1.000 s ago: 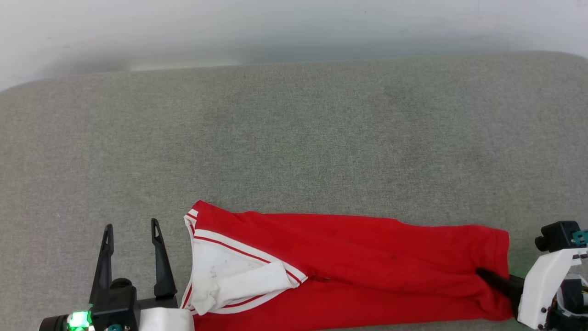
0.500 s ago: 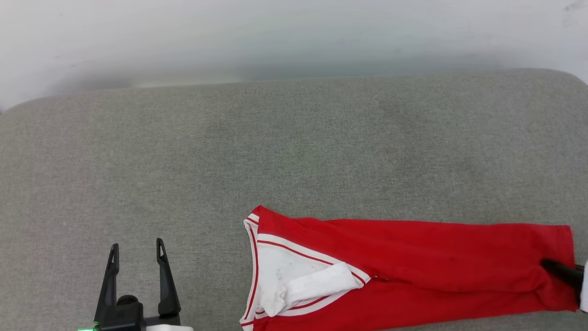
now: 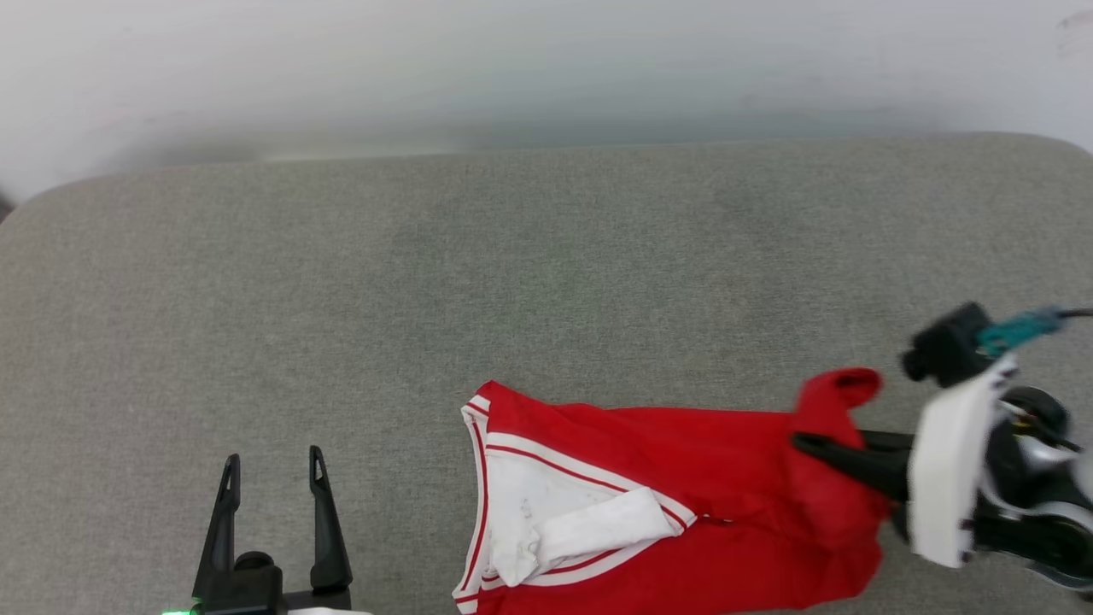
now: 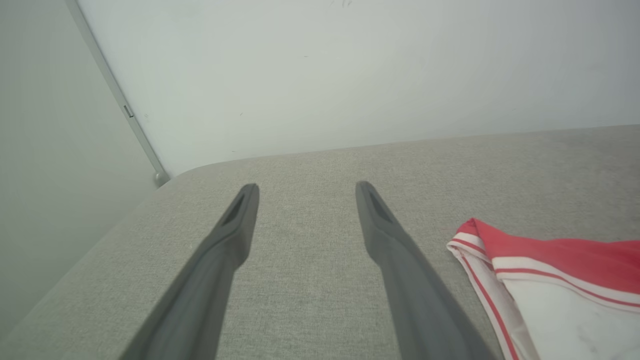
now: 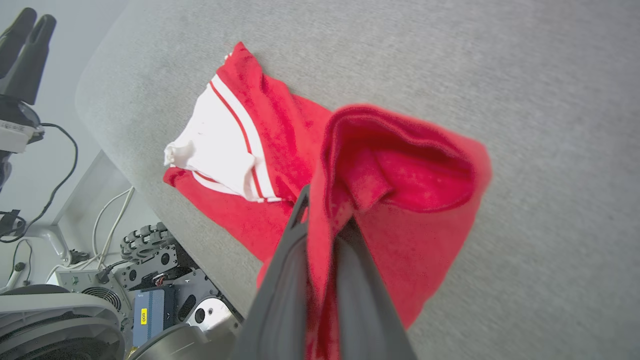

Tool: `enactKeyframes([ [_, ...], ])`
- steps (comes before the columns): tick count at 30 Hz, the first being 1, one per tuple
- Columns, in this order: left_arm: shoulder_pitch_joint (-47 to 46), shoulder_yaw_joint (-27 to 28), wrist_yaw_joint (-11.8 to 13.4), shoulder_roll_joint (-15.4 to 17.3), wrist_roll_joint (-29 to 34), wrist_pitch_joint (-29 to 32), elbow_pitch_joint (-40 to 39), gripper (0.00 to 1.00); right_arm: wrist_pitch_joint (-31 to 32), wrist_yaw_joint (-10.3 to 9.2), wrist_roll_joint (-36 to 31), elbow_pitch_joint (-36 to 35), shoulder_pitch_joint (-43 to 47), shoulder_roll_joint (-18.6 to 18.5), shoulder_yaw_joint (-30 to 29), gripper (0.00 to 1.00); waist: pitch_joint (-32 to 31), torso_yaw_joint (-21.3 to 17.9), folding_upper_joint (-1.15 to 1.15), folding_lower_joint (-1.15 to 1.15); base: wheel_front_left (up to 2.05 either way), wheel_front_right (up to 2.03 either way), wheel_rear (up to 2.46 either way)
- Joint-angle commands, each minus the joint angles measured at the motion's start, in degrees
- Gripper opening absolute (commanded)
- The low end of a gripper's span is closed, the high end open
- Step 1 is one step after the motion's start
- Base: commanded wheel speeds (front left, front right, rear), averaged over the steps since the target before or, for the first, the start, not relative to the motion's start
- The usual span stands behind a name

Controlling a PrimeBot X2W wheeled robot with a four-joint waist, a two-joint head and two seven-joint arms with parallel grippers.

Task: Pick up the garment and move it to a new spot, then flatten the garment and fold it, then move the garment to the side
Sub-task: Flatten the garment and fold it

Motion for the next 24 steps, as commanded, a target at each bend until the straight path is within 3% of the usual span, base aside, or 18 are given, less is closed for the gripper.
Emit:
enactKeyframes([
  [1,-0.52,-0.17,-0.27,-0.36,0.54,-0.15,-0.13,1.00,1.10,-0.02,-1.32,-0.78,-2.15,2.46,1.16,0.00,0.51,0.37,0.00,0.00,0.00,0.00,0.00],
  [6,-2.09,-0.51,-0.92,-0.79,0.94,-0.15,-0.06,1.00,5.23,-0.02,-6.76,-0.09,-9.92,11.20,7.03,0.00,2.08,1.62,0.00,0.00,0.00,0.00,0.00],
  [13,-3.68,-1.03,-1.34,-1.46,1.20,-0.15,0.37,1.00,6.76,-0.02,-12.12,8.52,-18.69,22.81,16.39,0.00,4.53,3.40,0.00,0.00,0.00,0.00,0.00],
  [20,-5.52,-1.68,-1.73,-2.04,1.33,-0.15,0.93,1.00,4.66,-0.02,-13.80,20.21,-21.92,29.97,25.42,0.00,6.64,4.74,0.00,0.00,0.00,0.00,0.00],
  [24,-6.08,-1.78,-1.80,-2.22,1.29,-0.15,1.35,1.00,3.14,-0.03,-15.25,26.65,-22.25,31.96,29.42,0.00,7.23,4.92,0.00,0.00,0.00,0.00,0.00],
])
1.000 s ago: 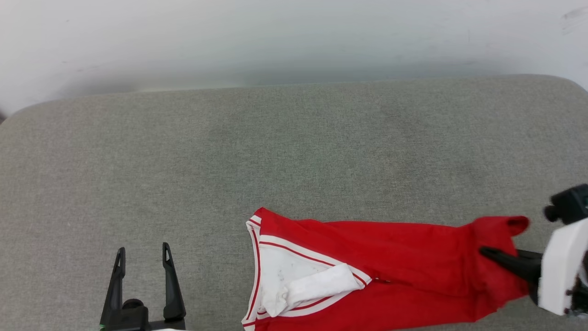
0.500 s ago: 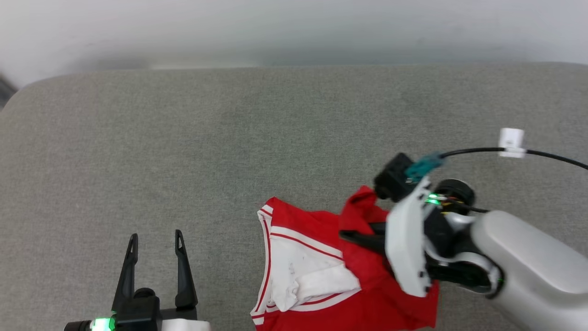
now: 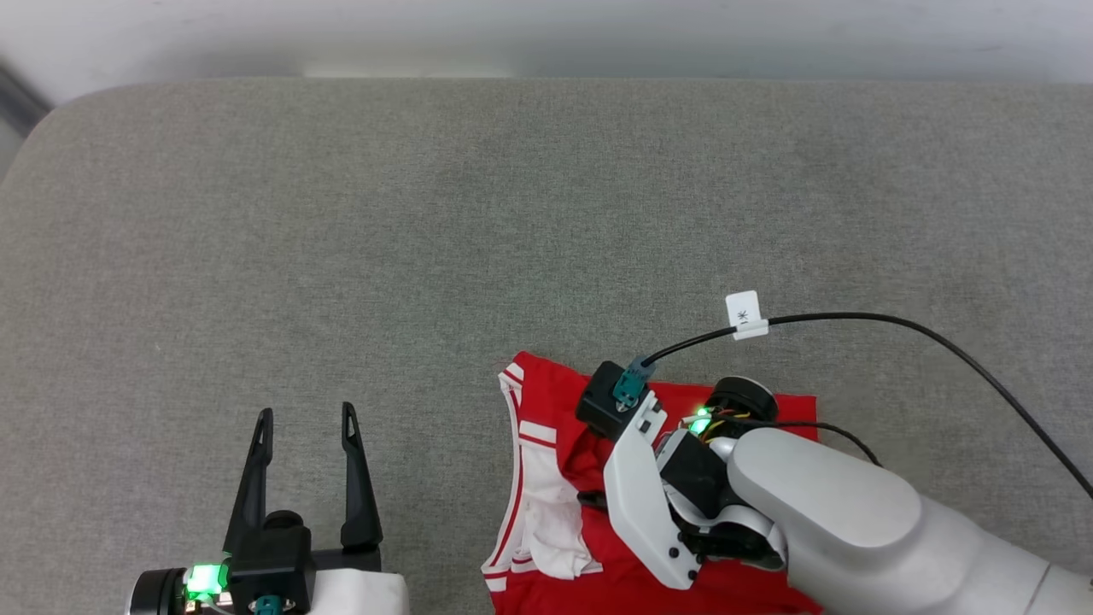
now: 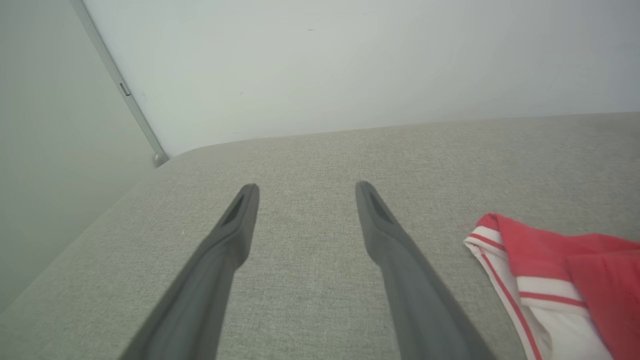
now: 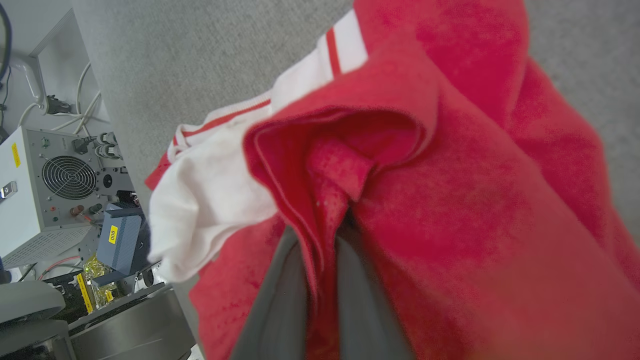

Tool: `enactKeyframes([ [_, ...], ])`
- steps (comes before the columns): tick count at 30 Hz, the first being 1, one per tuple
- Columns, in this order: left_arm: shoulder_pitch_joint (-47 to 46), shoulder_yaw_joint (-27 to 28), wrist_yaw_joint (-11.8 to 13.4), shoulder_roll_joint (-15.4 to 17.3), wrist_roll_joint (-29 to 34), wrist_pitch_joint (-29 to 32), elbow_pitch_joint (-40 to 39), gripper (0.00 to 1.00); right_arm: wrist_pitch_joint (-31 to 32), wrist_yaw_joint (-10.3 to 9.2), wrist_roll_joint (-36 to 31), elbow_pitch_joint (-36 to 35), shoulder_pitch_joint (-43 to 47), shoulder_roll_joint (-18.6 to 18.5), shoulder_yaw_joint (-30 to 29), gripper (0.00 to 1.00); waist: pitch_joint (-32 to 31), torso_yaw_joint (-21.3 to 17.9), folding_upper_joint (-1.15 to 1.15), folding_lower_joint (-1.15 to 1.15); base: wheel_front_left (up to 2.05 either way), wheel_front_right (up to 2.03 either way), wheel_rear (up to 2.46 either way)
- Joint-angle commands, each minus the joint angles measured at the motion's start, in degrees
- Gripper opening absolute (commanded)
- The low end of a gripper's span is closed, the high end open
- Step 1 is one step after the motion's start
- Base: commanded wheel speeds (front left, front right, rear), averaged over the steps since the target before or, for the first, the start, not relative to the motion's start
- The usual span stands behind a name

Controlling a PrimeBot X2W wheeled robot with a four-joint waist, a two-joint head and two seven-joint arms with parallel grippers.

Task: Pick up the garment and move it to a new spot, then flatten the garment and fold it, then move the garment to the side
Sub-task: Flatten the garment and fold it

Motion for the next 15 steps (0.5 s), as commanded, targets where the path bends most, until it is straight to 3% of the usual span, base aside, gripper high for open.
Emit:
enactKeyframes([
  [1,-0.86,-0.05,-0.14,-0.20,0.31,-0.15,0.24,1.00,-0.74,-0.06,0.34,1.97,-0.32,0.91,0.95,0.00,0.08,-0.07,0.00,0.00,0.00,0.00,0.00],
  [4,-0.68,0.25,-0.12,-0.17,0.24,-0.15,0.66,1.00,-3.05,-0.06,1.21,3.03,-0.74,1.63,1.79,0.00,-0.53,-0.60,0.00,0.00,0.00,0.00,0.00],
  [5,-0.43,0.34,-0.15,-0.12,0.21,-0.15,0.83,1.00,-4.17,-0.06,1.00,2.61,-1.44,1.46,1.89,0.35,-0.93,-0.86,0.00,0.00,0.00,0.00,0.00],
  [6,-0.15,0.48,-0.19,-0.05,0.16,-0.15,0.94,1.00,-5.50,-0.06,0.59,1.97,-2.15,1.07,1.95,1.00,-1.40,-1.11,0.00,0.00,0.00,0.00,0.00],
  [11,1.43,1.52,-0.01,0.26,-0.21,-0.15,1.63,1.00,-14.84,-0.04,-1.27,-2.86,-3.85,-3.29,1.53,1.00,-4.11,-2.67,0.00,0.00,0.00,0.00,0.00],
  [15,2.48,2.03,0.05,0.27,-0.27,-0.15,1.19,1.00,-25.73,-0.04,-5.88,-3.97,-4.40,-7.10,-4.14,1.00,-5.74,-4.20,0.00,0.00,0.00,0.00,0.00],
])
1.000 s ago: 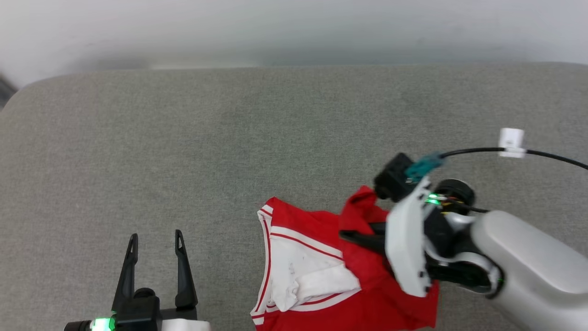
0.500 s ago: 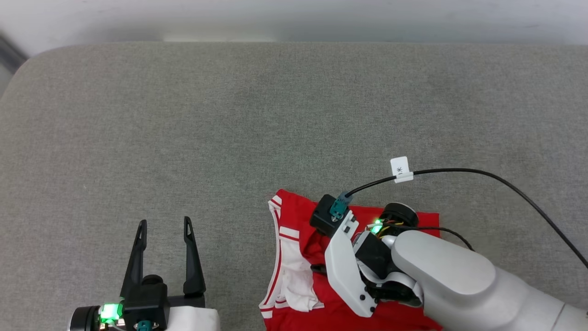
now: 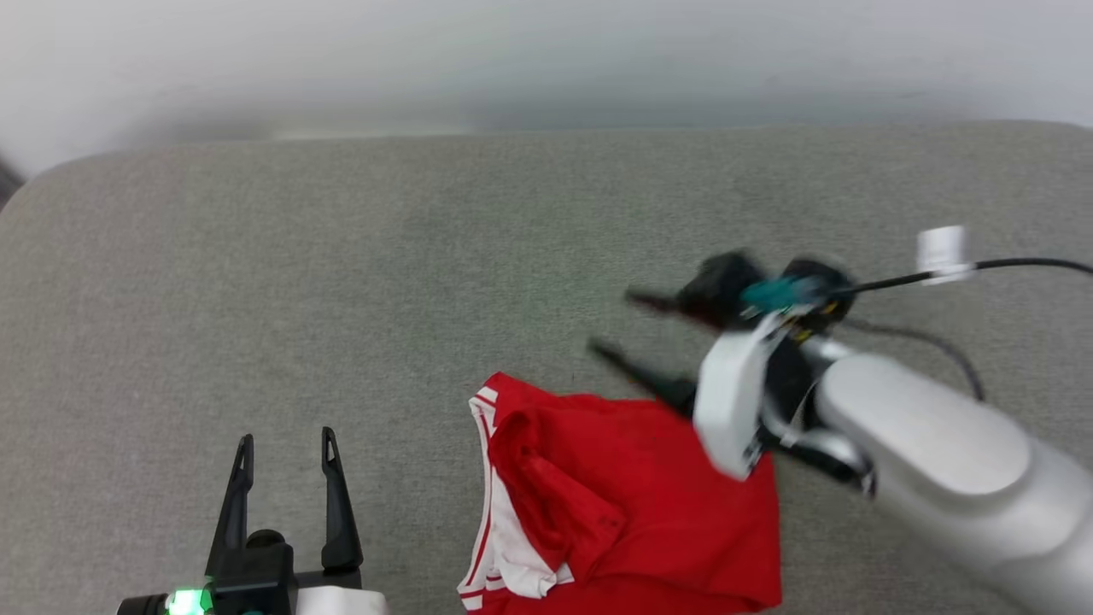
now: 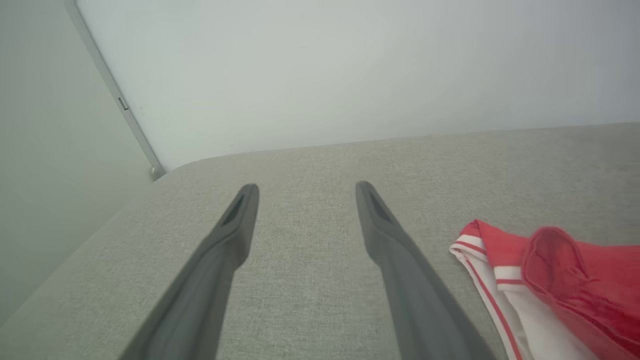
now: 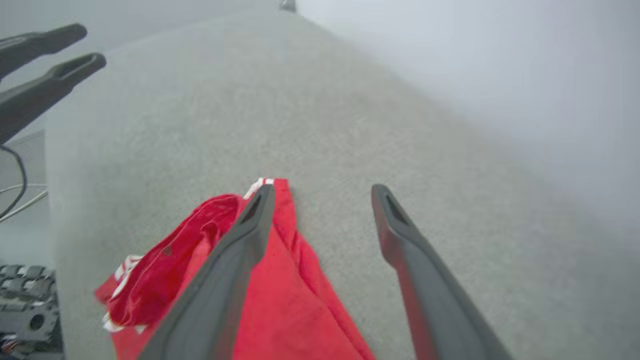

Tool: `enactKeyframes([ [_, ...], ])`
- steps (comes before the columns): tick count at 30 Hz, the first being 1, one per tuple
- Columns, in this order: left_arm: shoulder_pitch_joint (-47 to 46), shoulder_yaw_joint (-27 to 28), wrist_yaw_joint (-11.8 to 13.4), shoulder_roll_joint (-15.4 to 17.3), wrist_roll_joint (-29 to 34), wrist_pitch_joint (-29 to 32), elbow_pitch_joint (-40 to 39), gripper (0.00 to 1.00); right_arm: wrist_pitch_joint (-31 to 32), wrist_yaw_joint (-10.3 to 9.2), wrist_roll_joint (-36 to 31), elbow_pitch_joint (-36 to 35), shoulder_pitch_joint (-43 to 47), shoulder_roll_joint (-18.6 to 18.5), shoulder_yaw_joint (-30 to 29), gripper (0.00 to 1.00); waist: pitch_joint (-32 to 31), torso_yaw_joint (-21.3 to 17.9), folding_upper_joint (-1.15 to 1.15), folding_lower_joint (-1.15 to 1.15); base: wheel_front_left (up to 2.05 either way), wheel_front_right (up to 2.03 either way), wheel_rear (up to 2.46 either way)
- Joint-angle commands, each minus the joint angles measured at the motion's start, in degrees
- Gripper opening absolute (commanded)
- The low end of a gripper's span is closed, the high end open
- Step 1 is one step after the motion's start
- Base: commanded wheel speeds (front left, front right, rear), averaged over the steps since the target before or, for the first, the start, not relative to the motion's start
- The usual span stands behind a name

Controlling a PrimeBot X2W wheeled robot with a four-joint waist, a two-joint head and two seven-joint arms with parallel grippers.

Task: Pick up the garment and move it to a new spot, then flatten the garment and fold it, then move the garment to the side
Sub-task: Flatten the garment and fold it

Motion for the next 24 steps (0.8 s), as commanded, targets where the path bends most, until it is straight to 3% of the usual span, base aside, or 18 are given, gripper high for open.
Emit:
enactKeyframes([
  [1,0.93,0.26,0.17,-0.04,-0.15,-0.15,-0.32,1.00,-5.49,-0.05,-3.19,0.57,-0.34,-1.32,-4.18,1.00,-1.29,-1.48,0.00,0.00,0.00,0.00,0.00],
  [5,1.94,0.83,0.04,-0.08,-0.33,-0.15,-0.85,1.00,-16.71,-0.04,-10.67,3.57,4.24,-1.93,-15.77,1.00,-2.34,-2.99,0.00,0.00,0.00,0.00,0.00],
  [8,2.31,0.96,-0.25,-0.12,-0.28,-0.15,-1.18,1.00,-21.25,-0.04,-16.63,5.13,8.41,-1.13,-25.22,1.00,-3.09,-3.84,0.00,0.00,0.00,0.00,0.00],
  [12,3.10,1.06,-0.72,-0.05,-0.16,-0.15,-1.49,1.00,-22.84,-0.04,-24.35,4.21,16.98,1.48,-39.31,1.00,-3.89,-4.65,0.00,0.00,0.00,0.00,0.00],
  [16,3.31,1.13,-1.14,0.00,-0.06,-0.15,-1.74,1.00,-22.93,-0.04,-31.41,-2.61,26.63,5.44,-51.59,1.00,-4.48,-5.24,0.00,0.00,0.00,0.00,0.00],
  [19,3.60,1.21,-1.37,0.05,-0.07,-0.15,-2.01,1.00,-22.91,-0.03,-35.08,-8.47,33.91,9.06,-58.13,1.00,-4.84,-5.46,0.00,0.00,0.00,0.00,0.00],
  [24,4.46,1.32,-1.87,0.03,-0.33,-0.15,-2.31,1.00,-22.92,-0.03,-38.02,-14.97,44.12,14.15,-63.50,1.00,-5.82,-5.62,0.00,0.00,0.00,0.00,0.00],
])
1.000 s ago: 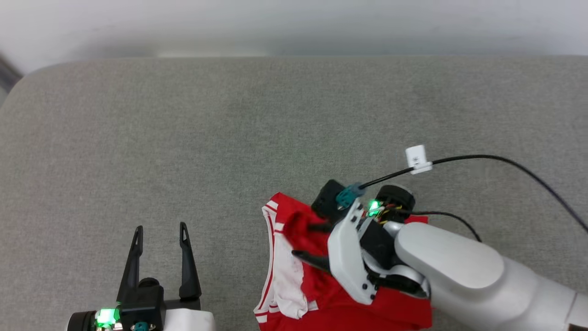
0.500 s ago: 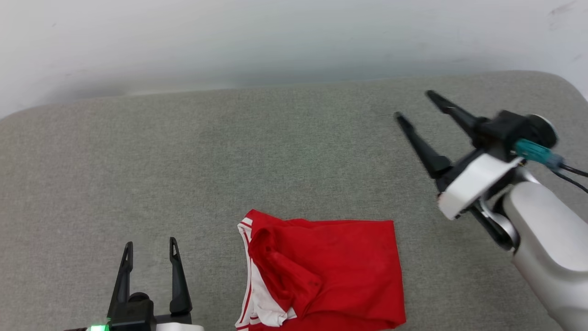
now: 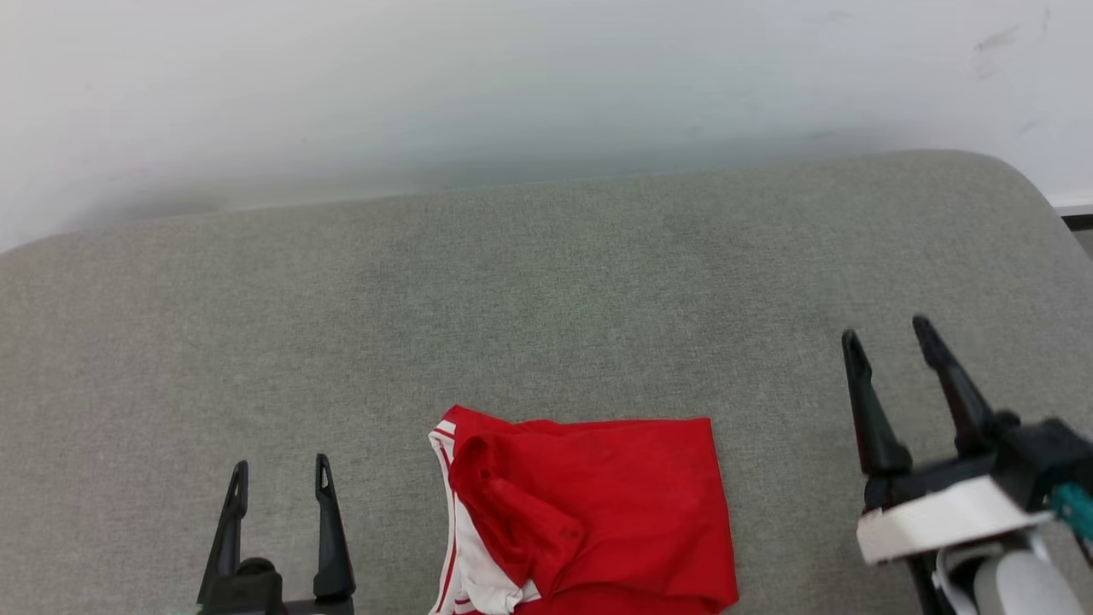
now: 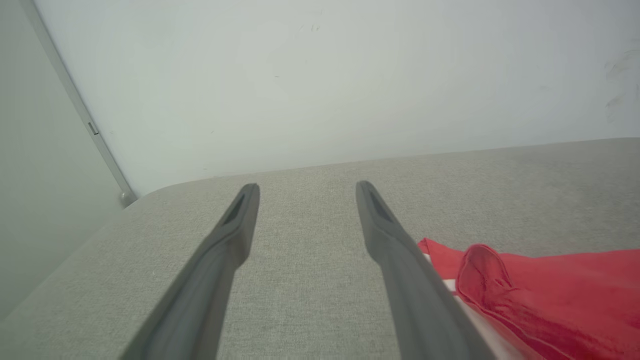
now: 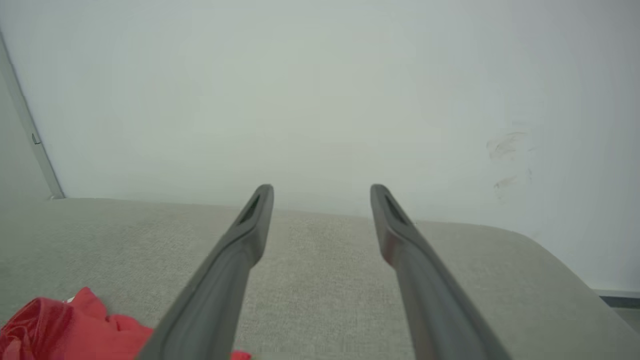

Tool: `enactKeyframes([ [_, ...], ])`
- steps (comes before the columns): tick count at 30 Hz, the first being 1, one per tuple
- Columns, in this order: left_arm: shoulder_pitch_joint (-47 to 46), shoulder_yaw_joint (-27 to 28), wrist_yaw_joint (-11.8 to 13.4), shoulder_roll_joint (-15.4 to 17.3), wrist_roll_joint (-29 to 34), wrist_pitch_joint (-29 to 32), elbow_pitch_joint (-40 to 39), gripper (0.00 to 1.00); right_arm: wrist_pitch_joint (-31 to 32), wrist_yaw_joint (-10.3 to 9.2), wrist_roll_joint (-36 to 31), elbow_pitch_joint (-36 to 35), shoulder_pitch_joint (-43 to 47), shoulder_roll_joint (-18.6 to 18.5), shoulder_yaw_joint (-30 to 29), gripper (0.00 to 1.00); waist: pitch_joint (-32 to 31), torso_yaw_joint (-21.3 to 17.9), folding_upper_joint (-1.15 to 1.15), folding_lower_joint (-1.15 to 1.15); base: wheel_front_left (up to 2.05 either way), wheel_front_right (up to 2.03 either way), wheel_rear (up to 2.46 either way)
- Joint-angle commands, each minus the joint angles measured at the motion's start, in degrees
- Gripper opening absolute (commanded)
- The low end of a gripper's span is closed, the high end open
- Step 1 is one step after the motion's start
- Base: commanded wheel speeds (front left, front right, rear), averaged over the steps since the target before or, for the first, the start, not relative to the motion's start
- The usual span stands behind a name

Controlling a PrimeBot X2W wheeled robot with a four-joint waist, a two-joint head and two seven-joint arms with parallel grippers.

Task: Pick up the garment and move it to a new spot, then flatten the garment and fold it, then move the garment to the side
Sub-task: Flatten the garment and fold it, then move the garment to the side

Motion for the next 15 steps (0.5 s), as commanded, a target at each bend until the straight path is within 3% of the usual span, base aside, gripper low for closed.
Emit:
enactKeyframes([
  [1,0.81,0.23,-0.16,-0.05,-0.08,-0.15,-0.21,1.00,-0.08,-0.02,-0.37,-0.73,2.04,1.04,-0.61,1.00,-0.29,-0.03,0.00,0.00,0.00,0.00,0.00],
  [8,2.07,0.26,-1.39,-0.13,-0.45,-0.15,0.31,1.00,-0.09,-0.02,-0.75,-2.90,10.80,4.32,-2.46,1.00,-1.67,0.68,0.00,0.00,0.00,0.00,0.00],
  [15,2.51,0.92,-2.29,-0.37,-0.81,-0.15,0.85,1.00,-0.09,-0.02,-1.24,-3.99,14.16,5.76,-3.01,1.00,-2.16,1.19,0.00,0.00,0.00,0.00,0.00],
])
